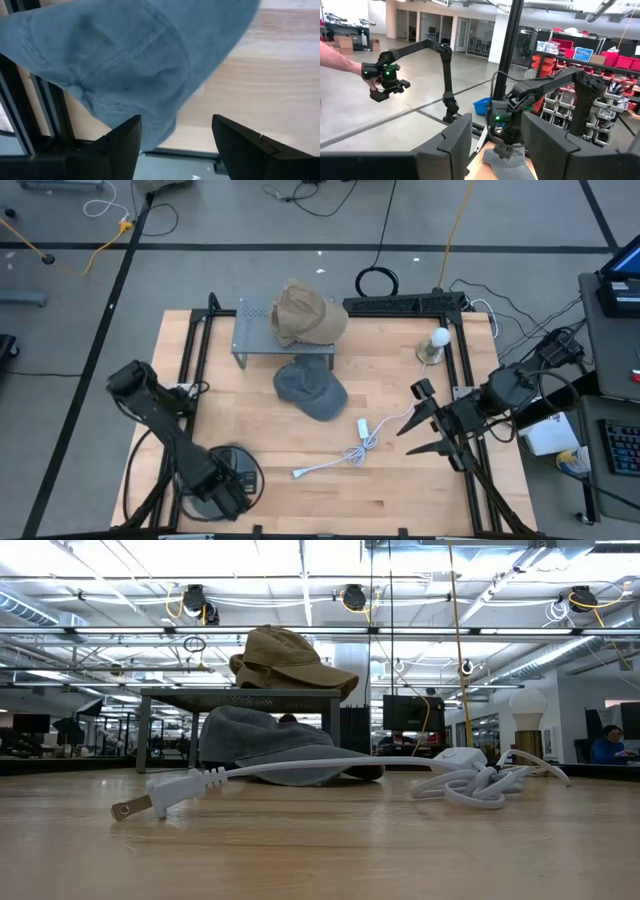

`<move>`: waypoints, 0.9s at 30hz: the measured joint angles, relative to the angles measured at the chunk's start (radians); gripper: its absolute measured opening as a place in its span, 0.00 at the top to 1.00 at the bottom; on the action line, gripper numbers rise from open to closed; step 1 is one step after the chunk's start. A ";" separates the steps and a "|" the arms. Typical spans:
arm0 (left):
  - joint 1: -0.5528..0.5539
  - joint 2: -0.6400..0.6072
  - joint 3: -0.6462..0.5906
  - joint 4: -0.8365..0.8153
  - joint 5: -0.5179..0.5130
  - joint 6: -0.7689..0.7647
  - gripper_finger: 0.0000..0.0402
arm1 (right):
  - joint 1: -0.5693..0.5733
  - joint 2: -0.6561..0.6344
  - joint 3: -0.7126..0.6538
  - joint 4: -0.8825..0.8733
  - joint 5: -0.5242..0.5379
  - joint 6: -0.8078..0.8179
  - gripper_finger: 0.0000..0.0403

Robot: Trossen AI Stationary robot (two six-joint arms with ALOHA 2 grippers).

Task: Pick & Place hat
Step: Put the bottom gray cap on the shelf

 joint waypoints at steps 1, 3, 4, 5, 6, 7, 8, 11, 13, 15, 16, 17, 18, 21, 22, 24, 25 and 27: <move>-0.005 0.013 0.000 0.000 0.005 -0.001 0.39 | 0.000 0.000 0.000 -0.005 0.000 0.000 0.59; -0.014 0.037 0.000 0.000 0.005 -0.002 0.38 | 0.000 0.000 0.000 -0.009 0.000 0.000 0.59; -0.018 0.047 0.000 0.000 0.004 -0.002 0.37 | 0.000 0.000 0.000 -0.010 0.000 0.000 0.59; -0.020 0.057 0.000 0.000 0.000 -0.001 0.37 | -0.001 0.000 0.000 -0.012 0.000 0.000 0.59; -0.022 0.069 0.000 -0.001 -0.003 0.007 0.37 | -0.001 0.000 0.000 -0.012 0.001 0.000 0.59; -0.022 0.081 0.000 -0.002 -0.003 0.017 0.37 | -0.001 0.000 0.000 -0.012 0.001 0.000 0.59; -0.021 0.096 0.000 -0.006 -0.003 0.033 0.37 | -0.001 0.000 0.000 -0.013 0.001 0.000 0.59; -0.023 0.138 0.000 -0.008 -0.003 0.092 0.39 | -0.001 0.000 0.000 -0.012 0.001 0.008 0.59; -0.025 0.159 0.000 0.001 0.000 0.116 0.40 | -0.001 0.000 0.000 -0.012 0.001 0.030 0.59; -0.024 0.167 0.000 0.017 0.003 0.134 0.42 | -0.001 0.000 0.000 -0.012 0.000 0.046 0.59; -0.022 0.167 0.000 0.018 0.005 0.140 0.44 | -0.001 0.000 0.000 -0.012 0.001 0.050 0.60; -0.021 0.167 0.000 0.019 0.005 0.145 0.46 | -0.001 0.000 0.000 -0.012 0.001 0.051 0.60; -0.019 0.166 0.000 0.018 0.008 0.149 0.48 | -0.001 0.000 0.000 -0.012 0.001 0.051 0.61; -0.016 0.166 0.000 0.007 0.033 0.171 0.60 | -0.001 0.000 0.000 -0.012 0.001 0.051 0.63; -0.016 0.166 0.000 0.004 0.044 0.182 0.65 | -0.001 0.000 0.000 -0.012 0.001 0.052 0.65; -0.018 0.166 0.000 -0.003 0.063 0.204 0.77 | -0.001 0.000 0.000 -0.012 0.001 0.052 0.67; -0.018 0.166 0.000 -0.004 0.065 0.213 0.83 | -0.001 0.000 0.000 -0.012 0.001 0.052 0.69; -0.018 0.166 0.000 -0.004 0.067 0.232 0.95 | -0.001 0.000 0.000 -0.009 0.001 0.052 0.71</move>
